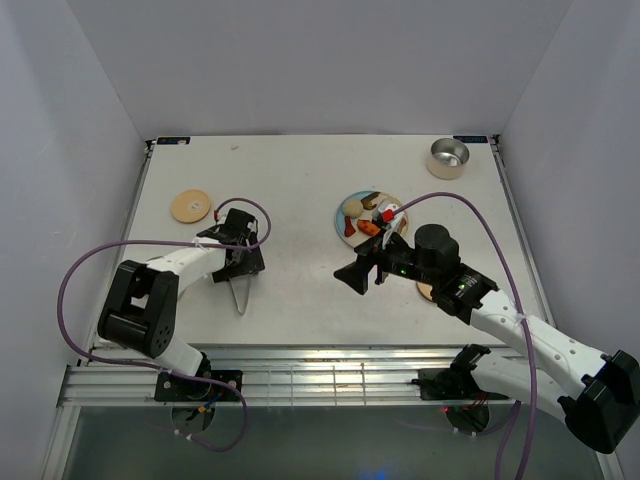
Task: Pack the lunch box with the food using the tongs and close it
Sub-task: Pick up the clamp at the center of the board.
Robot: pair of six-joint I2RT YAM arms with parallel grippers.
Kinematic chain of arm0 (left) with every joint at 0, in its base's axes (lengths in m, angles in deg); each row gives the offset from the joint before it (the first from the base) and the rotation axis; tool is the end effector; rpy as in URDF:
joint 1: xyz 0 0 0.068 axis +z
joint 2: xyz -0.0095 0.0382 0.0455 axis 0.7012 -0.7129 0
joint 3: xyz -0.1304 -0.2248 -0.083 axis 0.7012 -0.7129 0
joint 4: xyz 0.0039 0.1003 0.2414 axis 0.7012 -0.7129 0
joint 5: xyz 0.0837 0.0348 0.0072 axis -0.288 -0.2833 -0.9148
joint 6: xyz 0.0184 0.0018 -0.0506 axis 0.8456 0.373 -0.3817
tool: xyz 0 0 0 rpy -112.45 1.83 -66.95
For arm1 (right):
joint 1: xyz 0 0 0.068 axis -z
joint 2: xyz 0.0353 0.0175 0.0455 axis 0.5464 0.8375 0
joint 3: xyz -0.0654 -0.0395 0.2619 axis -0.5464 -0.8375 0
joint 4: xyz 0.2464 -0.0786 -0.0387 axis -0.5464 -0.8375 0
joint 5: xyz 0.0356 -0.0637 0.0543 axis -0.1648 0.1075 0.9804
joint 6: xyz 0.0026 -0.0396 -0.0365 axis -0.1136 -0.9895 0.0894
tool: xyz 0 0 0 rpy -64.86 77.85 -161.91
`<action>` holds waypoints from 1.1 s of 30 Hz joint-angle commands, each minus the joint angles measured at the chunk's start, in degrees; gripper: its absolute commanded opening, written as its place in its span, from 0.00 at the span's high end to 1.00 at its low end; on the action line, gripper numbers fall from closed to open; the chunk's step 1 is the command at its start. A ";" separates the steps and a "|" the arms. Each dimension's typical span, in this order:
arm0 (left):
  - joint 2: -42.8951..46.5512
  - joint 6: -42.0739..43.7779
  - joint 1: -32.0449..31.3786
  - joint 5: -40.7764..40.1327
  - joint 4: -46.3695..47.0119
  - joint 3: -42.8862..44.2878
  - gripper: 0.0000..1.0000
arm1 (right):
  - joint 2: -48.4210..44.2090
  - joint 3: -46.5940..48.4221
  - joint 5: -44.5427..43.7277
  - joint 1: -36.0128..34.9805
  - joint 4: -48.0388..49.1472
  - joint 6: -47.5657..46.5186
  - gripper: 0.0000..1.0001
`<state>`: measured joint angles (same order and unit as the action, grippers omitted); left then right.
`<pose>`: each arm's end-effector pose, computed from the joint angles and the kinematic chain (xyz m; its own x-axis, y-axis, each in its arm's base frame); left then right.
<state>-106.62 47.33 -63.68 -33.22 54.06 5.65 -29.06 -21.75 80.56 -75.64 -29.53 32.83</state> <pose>0.2589 -0.0808 0.1573 -0.8823 -0.2447 -0.4021 -0.2745 0.9614 0.0172 0.1564 0.1580 0.2993 -0.3106 -0.0233 -0.9502 -0.8170 0.5175 0.2544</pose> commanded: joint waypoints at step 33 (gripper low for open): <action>9.01 3.90 -4.05 4.02 -3.53 6.45 0.47 | -2.39 -0.73 3.43 -0.37 4.47 2.31 0.01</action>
<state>-100.43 50.41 -67.75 -30.62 52.11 10.06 -30.41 -22.50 84.12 -75.69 -27.74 34.60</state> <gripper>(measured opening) 0.541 0.986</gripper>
